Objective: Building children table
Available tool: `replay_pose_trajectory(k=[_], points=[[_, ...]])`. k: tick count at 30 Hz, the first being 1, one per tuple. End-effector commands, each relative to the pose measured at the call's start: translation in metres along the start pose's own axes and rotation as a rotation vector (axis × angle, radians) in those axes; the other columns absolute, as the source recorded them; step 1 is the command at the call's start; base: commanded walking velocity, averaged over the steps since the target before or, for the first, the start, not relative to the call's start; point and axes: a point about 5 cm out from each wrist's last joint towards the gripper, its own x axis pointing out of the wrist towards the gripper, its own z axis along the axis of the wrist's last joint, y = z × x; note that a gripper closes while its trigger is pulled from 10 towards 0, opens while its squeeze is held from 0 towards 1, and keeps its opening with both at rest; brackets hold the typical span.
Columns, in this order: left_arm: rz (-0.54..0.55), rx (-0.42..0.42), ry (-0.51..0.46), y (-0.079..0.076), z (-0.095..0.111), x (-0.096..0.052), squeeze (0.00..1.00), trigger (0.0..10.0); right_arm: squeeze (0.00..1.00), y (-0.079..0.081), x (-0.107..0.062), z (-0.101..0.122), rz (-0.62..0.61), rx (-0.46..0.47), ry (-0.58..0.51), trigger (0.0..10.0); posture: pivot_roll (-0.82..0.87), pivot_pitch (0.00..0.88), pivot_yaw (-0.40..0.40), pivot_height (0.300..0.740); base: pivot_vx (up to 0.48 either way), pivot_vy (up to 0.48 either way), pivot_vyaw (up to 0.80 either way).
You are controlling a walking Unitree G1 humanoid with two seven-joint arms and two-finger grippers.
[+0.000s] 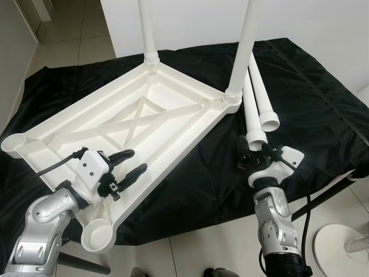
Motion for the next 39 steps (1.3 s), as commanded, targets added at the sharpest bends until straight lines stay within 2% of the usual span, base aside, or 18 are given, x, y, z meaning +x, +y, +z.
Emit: replay_pose_trajectory(k=[1, 10, 11, 14, 18, 28, 31, 32, 35, 38, 39], points=[[0.025, 0.019, 0.017, 0.003, -0.001, -0.002, 0.0, 10.0, 0.0, 0.0, -0.001, -0.006, -0.01, 0.018, 0.03, 10.0, -0.01, 0.123, 0.067, 0.74, 0.0, 0.0, 0.0], [0.014, 0.015, 0.012, 0.003, 0.001, 0.0, 0.0, 10.0, 0.0, 0.002, 0.011, -0.006, -0.02, 0.064, 0.041, 10.0, -0.01, 0.126, 0.074, 0.74, 0.0, 0.0, 0.0], [0.006, 0.021, 0.003, 0.001, 0.002, 0.004, 0.0, 10.0, 0.0, 0.002, 0.022, -0.001, -0.003, 0.052, 0.033, 10.0, -0.02, 0.128, 0.074, 0.74, 0.0, 0.0, 0.0], [0.008, 0.025, -0.001, 0.0, 0.003, 0.005, 0.0, 10.0, 0.0, 0.002, 0.027, 0.001, 0.004, 0.047, 0.028, 10.0, -0.02, 0.128, 0.073, 0.74, 0.0, 0.0, 0.0], [0.006, 0.032, -0.014, -0.001, 0.007, 0.009, 0.0, 10.0, 0.0, 0.004, 0.041, 0.007, 0.031, 0.038, 0.024, 10.0, -0.02, 0.127, 0.071, 0.74, 0.0, 0.0, 0.0], [0.003, 0.045, -0.044, -0.004, 0.014, 0.015, 0.0, 10.0, 0.0, 0.009, 0.057, 0.012, 0.062, 0.016, 0.032, 10.0, -0.02, 0.124, 0.062, 0.74, 0.0, 0.0, 0.0], [0.004, 0.054, -0.058, -0.004, 0.017, 0.018, 0.0, 10.0, 0.0, 0.01, 0.066, 0.007, 0.073, -0.051, 0.087, 10.0, -0.02, 0.124, 0.059, 0.74, 0.0, 0.0, 0.0], [0.004, 0.054, -0.058, -0.004, 0.017, 0.018, 0.0, 10.0, 0.0, 0.01, 0.066, 0.007, 0.073, -0.051, 0.087, 10.0, -0.02, 0.124, 0.059, 0.74, 0.0, 0.0, 0.0], [0.008, 0.059, -0.061, -0.004, 0.018, 0.019, 0.0, 10.0, 0.0, 0.006, 0.07, -0.001, 0.046, -0.136, 0.143, 10.0, -0.02, 0.124, 0.057, 0.74, 0.0, 0.0, 0.0], [0.009, 0.063, -0.063, -0.004, 0.019, 0.019, 0.0, 10.0, 0.0, 0.003, 0.071, -0.004, 0.032, -0.141, 0.152, 10.0, -0.02, 0.124, 0.056, 0.74, 0.0, 0.0, 0.0], [0.01, 0.066, -0.063, -0.005, 0.019, 0.019, 0.0, 10.0, 0.0, 0.002, 0.071, -0.003, 0.032, -0.14, 0.141, 1.6, -0.02, 0.123, 0.053, 0.74, 0.0, 0.0, 0.0]])
